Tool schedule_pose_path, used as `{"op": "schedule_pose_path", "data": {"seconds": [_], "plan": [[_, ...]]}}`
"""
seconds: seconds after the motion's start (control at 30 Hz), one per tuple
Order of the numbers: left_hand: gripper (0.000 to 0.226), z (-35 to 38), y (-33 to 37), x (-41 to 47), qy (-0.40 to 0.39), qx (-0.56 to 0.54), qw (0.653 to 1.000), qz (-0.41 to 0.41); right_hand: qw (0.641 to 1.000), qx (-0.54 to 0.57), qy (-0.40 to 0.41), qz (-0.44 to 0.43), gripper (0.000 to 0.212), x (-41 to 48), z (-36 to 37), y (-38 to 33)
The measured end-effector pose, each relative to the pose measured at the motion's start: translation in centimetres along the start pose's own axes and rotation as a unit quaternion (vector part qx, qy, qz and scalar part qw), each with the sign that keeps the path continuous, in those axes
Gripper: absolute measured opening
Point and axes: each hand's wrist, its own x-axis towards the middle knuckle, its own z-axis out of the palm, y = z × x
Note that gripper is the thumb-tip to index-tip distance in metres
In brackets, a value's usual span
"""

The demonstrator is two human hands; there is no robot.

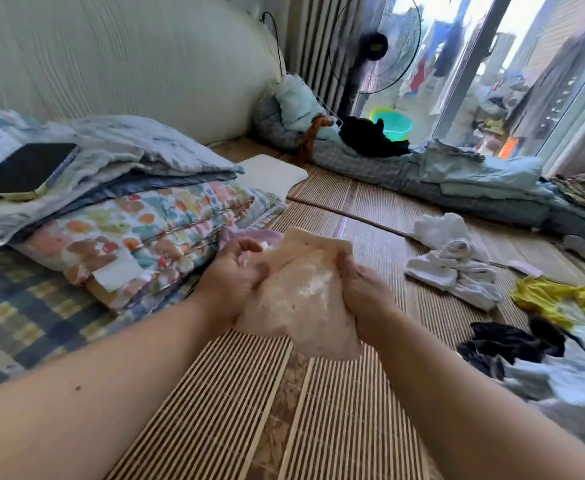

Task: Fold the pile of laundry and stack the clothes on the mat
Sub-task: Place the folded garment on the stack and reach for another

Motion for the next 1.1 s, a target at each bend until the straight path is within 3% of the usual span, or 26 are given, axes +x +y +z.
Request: {"op": "schedule_pose_path", "data": {"seconds": [0.07, 0.23, 0.37, 0.57, 0.73, 0.87, 0.97, 1.1], "plan": [[0.034, -0.9, 1.5, 3.6, 0.030, 0.022, 0.999, 0.034, 1.000, -0.012, 0.010, -0.017, 0.059, 4.1, 2.1, -1.6], [0.018, -2.7, 1.4, 13.4, 0.118, 0.197, 0.971, 0.073, 0.992, -0.103, 0.033, -0.059, 0.059, 13.7, 6.2, -2.7], [0.013, -3.2, -2.7, 17.0, 0.080, 0.361, 0.929, 0.024, 0.960, -0.273, 0.022, -0.056, 0.058, 18.4, 7.6, -0.4], [0.039, -3.3, -7.1, 17.8, 0.033, 0.479, 0.875, 0.052, 0.919, -0.391, 0.018, -0.050, 0.051, 20.6, 7.7, 3.5], [0.043, -2.7, -6.2, 17.9, -0.019, 0.572, 0.819, -0.038, 0.888, -0.457, 0.030, -0.033, 0.038, 19.7, 7.4, 3.1], [0.051, -2.5, -3.7, 16.3, -0.008, 0.617, 0.785, -0.059, 0.867, -0.482, 0.055, -0.117, 0.040, 16.2, 5.5, 0.6], [0.064, -0.5, -0.7, 13.1, -0.001, 0.632, 0.775, -0.020, 0.847, -0.497, 0.059, -0.178, 0.045, 11.2, 2.0, -1.8], [0.069, 5.5, 2.2, 6.1, -0.078, 0.636, 0.764, 0.078, 0.795, -0.558, 0.062, -0.230, 0.043, 0.9, -5.7, -2.8]]}}
